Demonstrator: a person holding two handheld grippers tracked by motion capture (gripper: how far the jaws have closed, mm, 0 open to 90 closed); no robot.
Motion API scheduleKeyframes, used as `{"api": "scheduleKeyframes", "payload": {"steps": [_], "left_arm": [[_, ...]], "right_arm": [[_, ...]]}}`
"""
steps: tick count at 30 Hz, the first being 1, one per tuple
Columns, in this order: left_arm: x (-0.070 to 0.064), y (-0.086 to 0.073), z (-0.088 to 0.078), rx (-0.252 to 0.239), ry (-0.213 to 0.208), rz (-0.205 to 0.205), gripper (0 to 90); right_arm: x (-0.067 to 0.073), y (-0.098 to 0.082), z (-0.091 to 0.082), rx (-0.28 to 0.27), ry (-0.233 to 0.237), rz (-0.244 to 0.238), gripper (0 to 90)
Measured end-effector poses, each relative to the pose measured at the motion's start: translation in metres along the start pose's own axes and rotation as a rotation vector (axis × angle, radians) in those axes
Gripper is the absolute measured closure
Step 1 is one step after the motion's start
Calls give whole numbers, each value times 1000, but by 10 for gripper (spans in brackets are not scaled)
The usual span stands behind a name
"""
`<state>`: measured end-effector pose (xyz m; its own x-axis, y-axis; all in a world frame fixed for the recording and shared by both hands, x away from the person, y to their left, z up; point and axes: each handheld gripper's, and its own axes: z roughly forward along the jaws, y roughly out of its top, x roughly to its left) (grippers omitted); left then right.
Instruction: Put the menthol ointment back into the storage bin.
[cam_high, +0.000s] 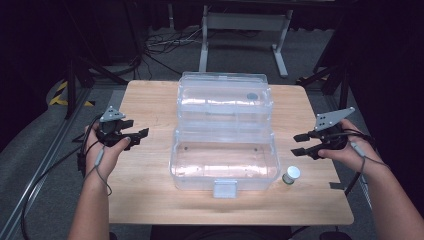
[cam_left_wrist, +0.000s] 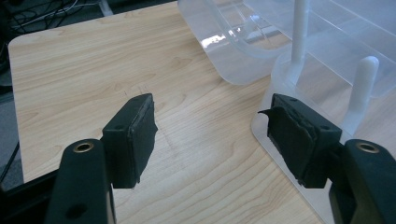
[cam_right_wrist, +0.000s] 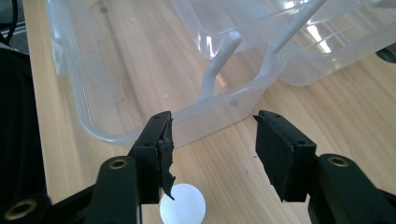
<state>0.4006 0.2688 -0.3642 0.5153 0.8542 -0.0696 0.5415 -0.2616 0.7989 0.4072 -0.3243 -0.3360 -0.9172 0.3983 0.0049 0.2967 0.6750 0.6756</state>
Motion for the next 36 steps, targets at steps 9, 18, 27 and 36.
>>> {"api": "scheduleKeyframes", "payload": {"steps": [9,18,27,36], "left_arm": [[0,0,0,5,-1,1,328],[-1,0,1,12,-7,6,326],[-2,0,1,16,-8,7,326],[-2,0,2,23,-12,12,326]], "right_arm": [[2,-3,7,58,27,3,465],[4,-6,14,105,48,2,464],[8,-10,20,146,64,4,458],[11,-14,27,191,89,0,455]]}}
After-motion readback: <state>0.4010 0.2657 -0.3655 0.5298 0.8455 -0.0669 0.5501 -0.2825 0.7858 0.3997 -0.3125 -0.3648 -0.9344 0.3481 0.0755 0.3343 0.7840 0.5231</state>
